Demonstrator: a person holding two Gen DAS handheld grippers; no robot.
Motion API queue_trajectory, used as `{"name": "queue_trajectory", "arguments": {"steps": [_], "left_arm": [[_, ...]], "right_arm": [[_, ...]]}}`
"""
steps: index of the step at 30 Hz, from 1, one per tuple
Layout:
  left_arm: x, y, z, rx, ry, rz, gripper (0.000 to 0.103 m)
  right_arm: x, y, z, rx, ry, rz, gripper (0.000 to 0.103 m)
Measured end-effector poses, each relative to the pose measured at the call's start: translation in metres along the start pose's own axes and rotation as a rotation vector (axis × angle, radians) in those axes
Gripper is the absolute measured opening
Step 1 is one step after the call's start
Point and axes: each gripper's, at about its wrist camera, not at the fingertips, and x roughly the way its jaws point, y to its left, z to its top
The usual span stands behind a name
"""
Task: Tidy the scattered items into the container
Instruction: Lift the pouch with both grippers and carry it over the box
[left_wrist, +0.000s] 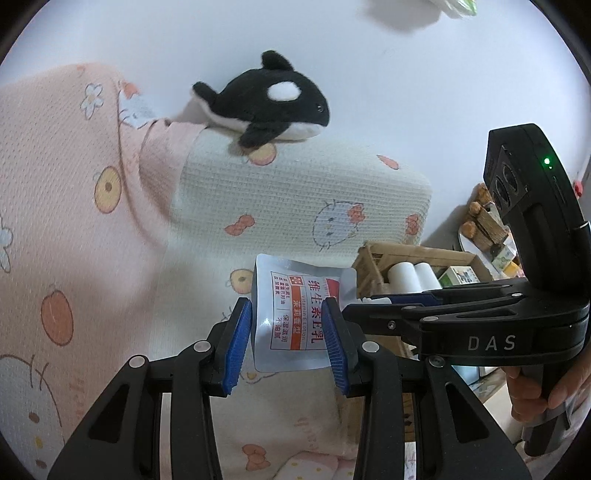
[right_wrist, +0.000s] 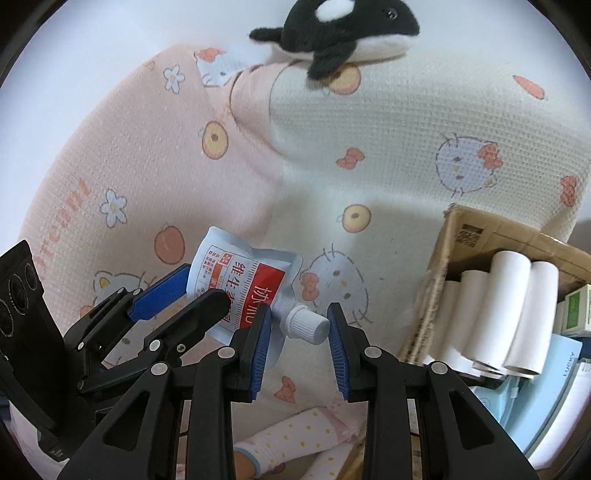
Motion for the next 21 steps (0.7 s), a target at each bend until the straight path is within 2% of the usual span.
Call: {"name": "queue_trajectory", "arguments": {"steps": [8,21], "left_arm": [[0.018,-0.036,-0.004,0.045,0.054,-0.031,0.042],[0.040,-0.112,0.008,0.187,0.073,-0.112,0.042]], "right_arm": [[-0.011,-0.037,-0.021,0.043,-0.001,0.000,0.028],[-0.059,-0.106,-0.044,0.145,-0.068,-0.050,0.028]]}}
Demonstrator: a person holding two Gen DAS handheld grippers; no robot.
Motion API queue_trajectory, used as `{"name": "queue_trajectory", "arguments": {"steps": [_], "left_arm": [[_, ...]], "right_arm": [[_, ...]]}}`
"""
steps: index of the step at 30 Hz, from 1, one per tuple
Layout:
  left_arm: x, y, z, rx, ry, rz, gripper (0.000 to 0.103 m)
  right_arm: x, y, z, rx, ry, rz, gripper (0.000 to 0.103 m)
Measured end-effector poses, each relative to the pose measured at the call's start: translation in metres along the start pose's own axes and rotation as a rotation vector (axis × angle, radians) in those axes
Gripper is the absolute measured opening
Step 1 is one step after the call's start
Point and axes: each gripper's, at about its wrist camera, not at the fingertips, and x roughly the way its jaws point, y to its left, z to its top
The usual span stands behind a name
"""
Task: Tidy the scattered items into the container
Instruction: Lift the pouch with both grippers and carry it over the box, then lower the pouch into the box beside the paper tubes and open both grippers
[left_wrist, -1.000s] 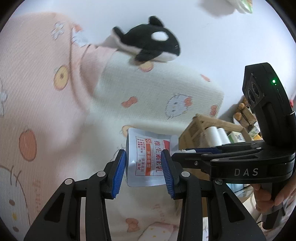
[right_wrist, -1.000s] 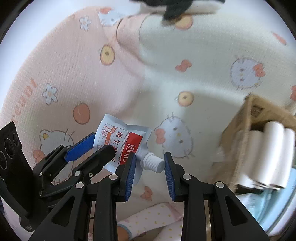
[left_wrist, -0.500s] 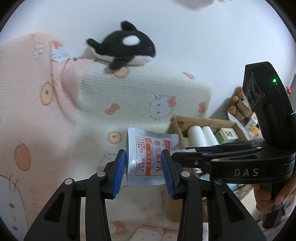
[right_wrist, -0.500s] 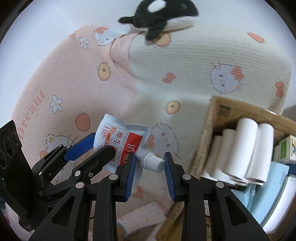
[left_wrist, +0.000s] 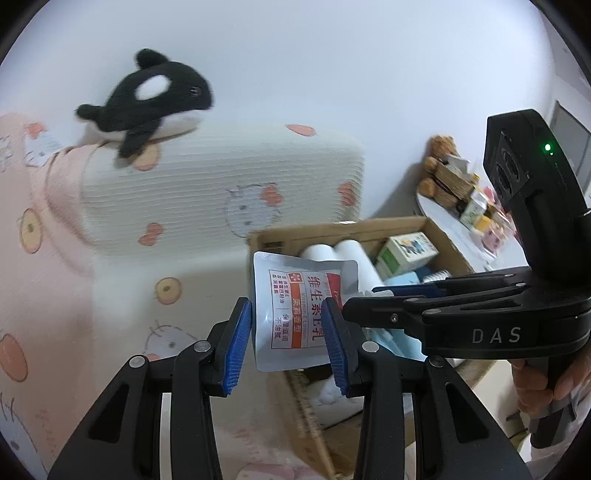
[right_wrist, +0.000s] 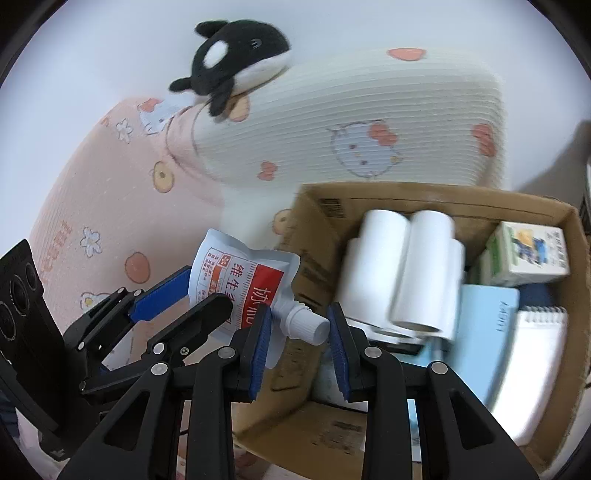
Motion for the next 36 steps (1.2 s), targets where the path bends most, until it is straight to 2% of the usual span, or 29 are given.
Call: {"name": "queue_trajectory", "arguments": {"steps": [4,8,12,19,26,36], "left_arm": [[0.015,-0.025,-0.001,0.071,0.060,-0.033,0.045],[0.031,-0.054,-0.008,0.160,0.099,-0.024,0.046],[0.039,-0.067,-0.011,0.184,0.128,-0.053,0.046],[0.053,-0.073,-0.011,0.138,0.212,-0.127,0.046],[0.074,-0.081,-0.022,0.110,0.334,-0.166,0.046],[0.105,-0.079,-0.034,-0.001,0.495,-0.231,0.046]], "right_arm": [[-0.010,-0.020,-0.012,0.021,-0.005,-0.039,0.028],[-0.014,-0.034,-0.027,0.025,0.011,-0.088,0.028],[-0.015,-0.048,-0.037,0.044,0.027,-0.112,0.028],[-0.017,-0.076,-0.048,0.101,0.056,-0.077,0.028],[-0.001,-0.098,-0.059,0.155,0.158,-0.056,0.028],[0.008,-0.115,-0.066,0.163,0.217,-0.085,0.028]]}}
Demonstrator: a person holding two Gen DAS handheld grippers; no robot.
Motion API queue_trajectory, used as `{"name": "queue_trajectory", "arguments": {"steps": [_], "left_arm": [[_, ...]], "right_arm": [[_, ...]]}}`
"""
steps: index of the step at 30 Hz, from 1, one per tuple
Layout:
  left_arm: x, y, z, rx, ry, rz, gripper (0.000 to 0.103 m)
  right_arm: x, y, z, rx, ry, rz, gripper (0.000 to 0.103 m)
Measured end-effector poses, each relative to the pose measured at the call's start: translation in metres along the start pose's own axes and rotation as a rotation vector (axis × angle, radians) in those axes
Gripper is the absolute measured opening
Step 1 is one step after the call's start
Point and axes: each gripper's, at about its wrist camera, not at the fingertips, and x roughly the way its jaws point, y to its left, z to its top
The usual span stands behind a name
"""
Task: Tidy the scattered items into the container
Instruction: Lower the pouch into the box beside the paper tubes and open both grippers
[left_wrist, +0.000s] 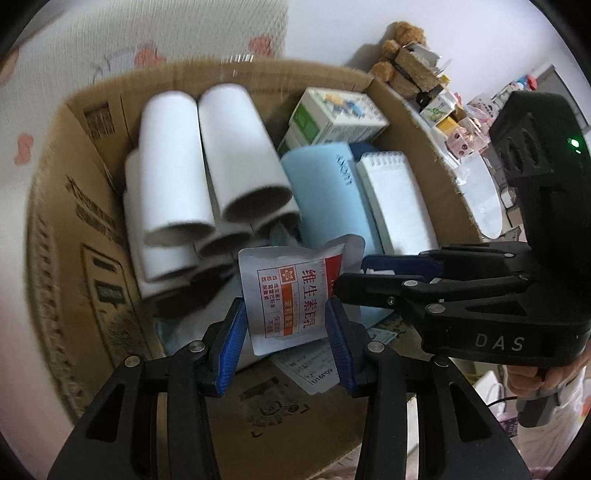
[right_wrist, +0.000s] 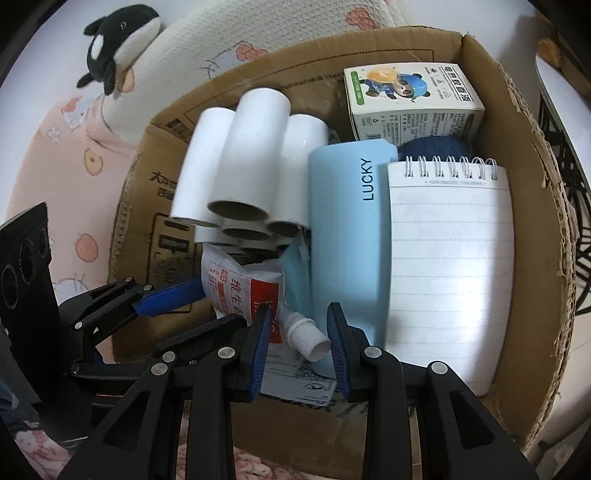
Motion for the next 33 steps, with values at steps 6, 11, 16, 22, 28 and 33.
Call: {"name": "queue_trajectory", "arguments": {"steps": [6,11,16,22,28,33], "left_arm": [[0.025,0.017,0.000,-0.121,0.125,-0.009,0.035],[0.027,0.013,-0.005,-0.096,0.128,0.035,0.034],[0.027,0.010,-0.006,-0.083,0.137,0.138,0.026],[0.021,0.005,-0.010,-0.051,0.122,0.188,0.023],[0.009,0.006,-0.011,-0.052,0.069,0.179,0.023],[-0.014,0.003,-0.007,-0.021,-0.043,0.220,0.024]], "right_arm": [[0.007,0.005,0.001,-0.094,0.020,-0.053,0.018],[0.010,0.021,-0.002,-0.171,0.026,-0.128,0.018],[0.015,0.040,0.001,-0.224,0.028,-0.166,0.018],[0.029,0.035,0.007,-0.206,0.073,-0.134,0.016],[0.025,0.036,0.006,-0.197,0.064,-0.135,0.016],[0.010,0.042,0.001,-0.191,0.026,-0.121,0.016]]}}
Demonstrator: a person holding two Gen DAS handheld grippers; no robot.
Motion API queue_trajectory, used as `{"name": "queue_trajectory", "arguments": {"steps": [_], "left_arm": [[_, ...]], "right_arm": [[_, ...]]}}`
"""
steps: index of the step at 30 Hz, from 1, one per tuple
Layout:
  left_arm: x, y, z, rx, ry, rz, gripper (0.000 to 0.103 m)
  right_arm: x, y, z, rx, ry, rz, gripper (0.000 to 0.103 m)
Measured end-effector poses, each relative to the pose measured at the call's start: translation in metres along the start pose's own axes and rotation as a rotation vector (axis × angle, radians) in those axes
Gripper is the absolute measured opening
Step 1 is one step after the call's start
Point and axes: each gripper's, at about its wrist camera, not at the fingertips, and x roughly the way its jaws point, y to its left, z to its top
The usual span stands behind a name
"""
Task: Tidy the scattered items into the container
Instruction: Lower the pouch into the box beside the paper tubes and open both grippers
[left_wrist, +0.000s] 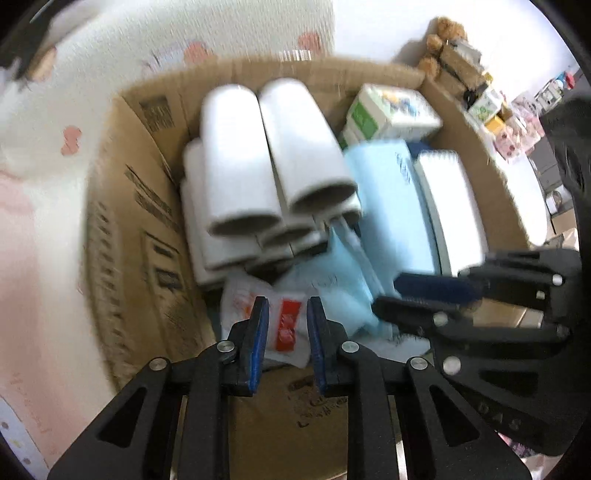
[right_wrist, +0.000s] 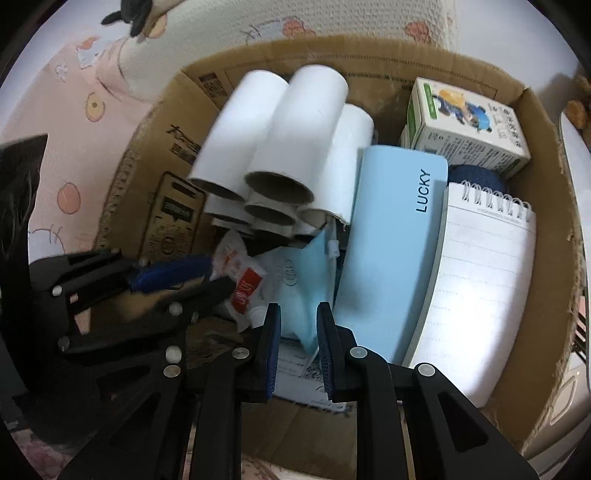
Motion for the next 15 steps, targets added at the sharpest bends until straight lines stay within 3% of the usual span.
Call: {"name": "queue_trajectory", "arguments": {"steps": [5,8,12,15], "left_arm": [[-0.032,0.008,0.009,0.050,-0.174,0.023,0.027],[-0.039,0.009,0.016,0.062,-0.231,0.029,0.028],[-0.051,0.029,0.012,0.049,-0.261,-0.047,0.028],[-0.054,0.034,0.013,0.069,-0.297,-0.037,0.028]], "right_arm": [[-0.019,0.012,-0.005,-0.028,-0.072,-0.054,0.016],[-0.022,0.019,-0.004,-0.078,-0.082,-0.066,0.016],[-0.004,0.037,0.005,-0.119,0.002,-0.046,0.016],[0.013,0.037,0.012,-0.145,0.089,-0.047,0.017]]}}
